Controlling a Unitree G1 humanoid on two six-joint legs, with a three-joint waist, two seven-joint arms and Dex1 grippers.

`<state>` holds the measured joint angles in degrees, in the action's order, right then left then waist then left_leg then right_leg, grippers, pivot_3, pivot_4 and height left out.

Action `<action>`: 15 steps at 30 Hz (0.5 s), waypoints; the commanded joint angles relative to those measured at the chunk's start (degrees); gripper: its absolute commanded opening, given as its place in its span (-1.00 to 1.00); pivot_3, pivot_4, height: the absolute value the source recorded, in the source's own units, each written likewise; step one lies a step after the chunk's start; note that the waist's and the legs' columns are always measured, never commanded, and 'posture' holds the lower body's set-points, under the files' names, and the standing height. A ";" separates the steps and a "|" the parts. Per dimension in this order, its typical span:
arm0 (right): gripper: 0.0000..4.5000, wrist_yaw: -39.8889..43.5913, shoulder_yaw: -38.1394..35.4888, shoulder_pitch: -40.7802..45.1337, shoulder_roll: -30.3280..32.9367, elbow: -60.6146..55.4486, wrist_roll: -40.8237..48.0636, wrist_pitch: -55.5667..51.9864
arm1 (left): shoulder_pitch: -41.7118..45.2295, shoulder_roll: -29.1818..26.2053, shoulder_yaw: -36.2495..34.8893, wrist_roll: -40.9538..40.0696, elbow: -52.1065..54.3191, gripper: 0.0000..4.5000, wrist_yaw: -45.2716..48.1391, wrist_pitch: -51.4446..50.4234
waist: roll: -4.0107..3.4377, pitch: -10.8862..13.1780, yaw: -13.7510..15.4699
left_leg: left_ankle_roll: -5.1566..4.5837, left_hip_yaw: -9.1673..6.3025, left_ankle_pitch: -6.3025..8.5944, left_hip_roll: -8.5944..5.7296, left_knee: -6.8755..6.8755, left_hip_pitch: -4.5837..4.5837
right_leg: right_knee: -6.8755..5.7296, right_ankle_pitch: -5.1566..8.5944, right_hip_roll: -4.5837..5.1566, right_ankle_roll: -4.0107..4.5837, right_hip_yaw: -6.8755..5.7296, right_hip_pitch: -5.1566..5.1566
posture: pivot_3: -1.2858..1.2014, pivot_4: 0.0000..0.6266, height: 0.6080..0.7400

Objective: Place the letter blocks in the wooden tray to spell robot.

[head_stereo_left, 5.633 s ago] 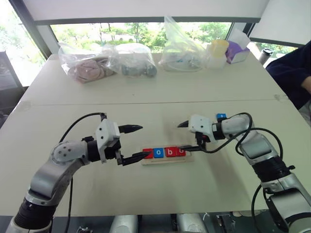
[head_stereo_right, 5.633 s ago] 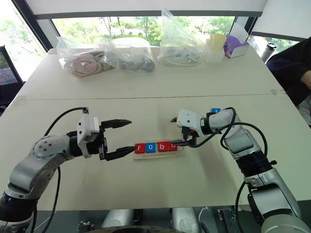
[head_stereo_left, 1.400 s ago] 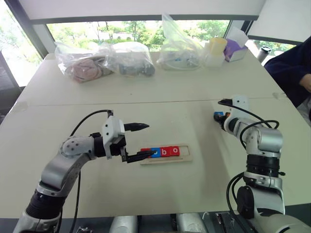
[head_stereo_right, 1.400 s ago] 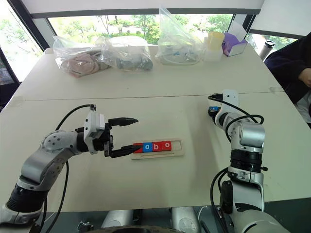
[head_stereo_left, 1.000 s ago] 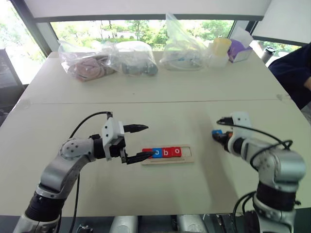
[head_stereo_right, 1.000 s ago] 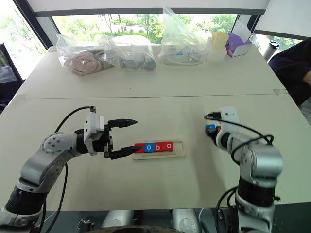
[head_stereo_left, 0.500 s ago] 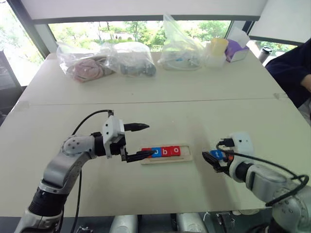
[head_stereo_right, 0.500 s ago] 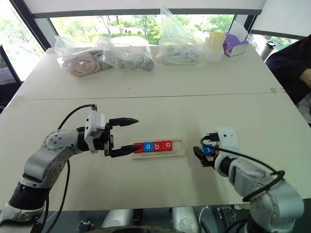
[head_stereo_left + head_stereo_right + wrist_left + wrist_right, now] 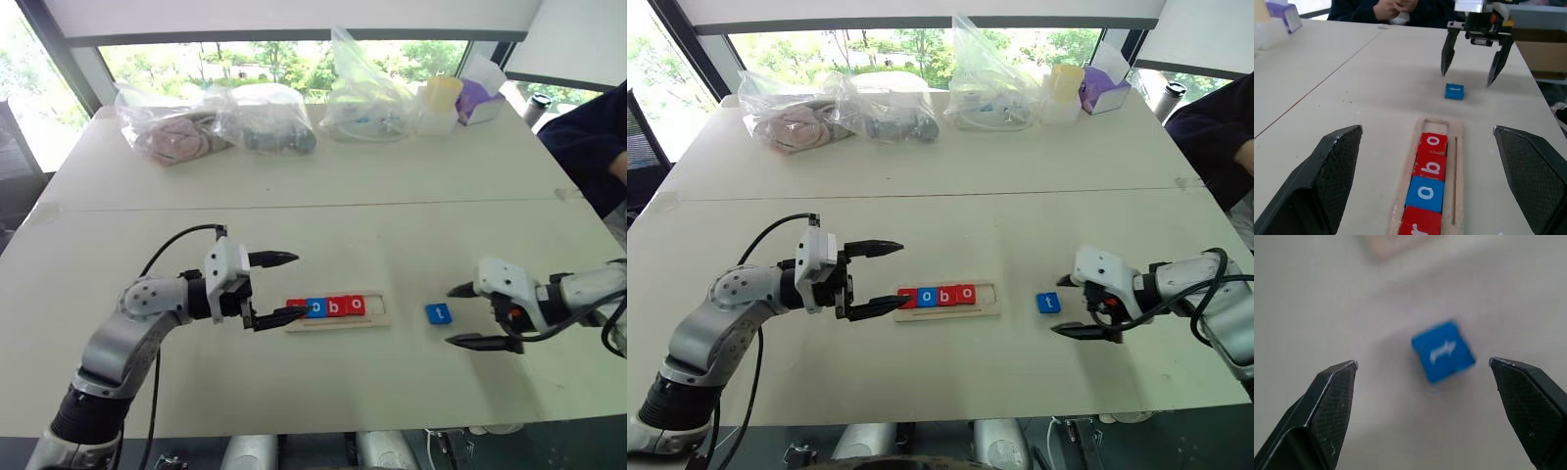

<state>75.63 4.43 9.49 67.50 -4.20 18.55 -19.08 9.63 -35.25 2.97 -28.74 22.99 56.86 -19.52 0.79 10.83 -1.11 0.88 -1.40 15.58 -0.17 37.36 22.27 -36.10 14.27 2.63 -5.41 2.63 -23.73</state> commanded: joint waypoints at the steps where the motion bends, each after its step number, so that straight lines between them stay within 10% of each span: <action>1: 0.98 3.40 1.93 3.87 -2.35 5.19 -3.06 6.52 | -0.54 -0.56 -1.70 -0.86 2.89 1.00 -1.00 -0.10 | 0.01 0.00 0.03 | 0.00 -0.03 0.00 0.01 0.01 0.00 | -0.01 -0.01 -0.01 0.02 0.00 0.00 | 0.03 -0.52 1.00; 12: 0.98 5.55 4.93 6.96 -8.37 12.28 -7.83 12.43 | -2.25 -1.48 -2.63 -1.45 4.82 1.00 -2.08 -0.96 | 0.00 -0.01 0.24 | 0.01 -0.16 0.00 0.00 0.07 -0.22 | -0.02 -0.01 0.03 0.08 -0.02 0.25 | 0.03 -0.52 1.00; 15: 0.45 5.29 4.58 6.77 -9.01 12.18 -8.23 13.25 | -2.15 -1.63 -2.77 -1.52 4.89 1.00 -2.08 -1.23 | 0.00 -0.01 0.30 | 0.01 -0.14 0.00 0.00 0.01 -0.44 | -0.02 0.00 0.03 0.09 -0.01 0.41 | 0.03 -0.52 1.00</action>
<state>80.58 8.56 16.59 59.26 8.09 10.86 -6.39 7.30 -36.22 1.28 -29.39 25.98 54.79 -20.91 0.79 10.81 -0.82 0.89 -1.54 15.58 -0.17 37.33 21.80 -36.12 14.28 2.66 -5.32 2.62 -23.30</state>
